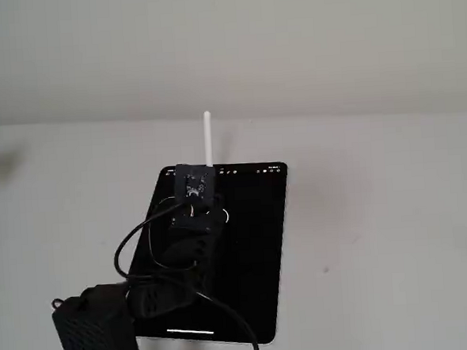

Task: Draw 2 dots in a circle representing the eyes of a stickman

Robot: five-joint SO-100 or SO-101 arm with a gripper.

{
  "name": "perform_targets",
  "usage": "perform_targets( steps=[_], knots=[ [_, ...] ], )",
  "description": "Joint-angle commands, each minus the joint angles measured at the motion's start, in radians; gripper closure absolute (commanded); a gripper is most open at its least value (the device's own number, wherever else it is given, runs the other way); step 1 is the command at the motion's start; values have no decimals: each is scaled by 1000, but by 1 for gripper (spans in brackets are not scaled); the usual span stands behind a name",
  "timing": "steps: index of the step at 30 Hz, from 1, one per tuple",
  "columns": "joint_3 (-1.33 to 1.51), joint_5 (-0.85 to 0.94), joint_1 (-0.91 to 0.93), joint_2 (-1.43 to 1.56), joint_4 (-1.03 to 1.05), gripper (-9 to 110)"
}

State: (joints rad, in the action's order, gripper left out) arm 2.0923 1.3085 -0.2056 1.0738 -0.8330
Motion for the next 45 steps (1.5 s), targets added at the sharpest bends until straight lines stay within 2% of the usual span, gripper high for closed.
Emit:
perform_targets(
  steps=[1,6,16,45],
  knots=[
    [-25,-81,11,97,2,102],
    [-26,-172,61,233,77,102],
    [-21,-81,72,201,109,102],
    [-32,-37,20,84,61,102]
  ],
)
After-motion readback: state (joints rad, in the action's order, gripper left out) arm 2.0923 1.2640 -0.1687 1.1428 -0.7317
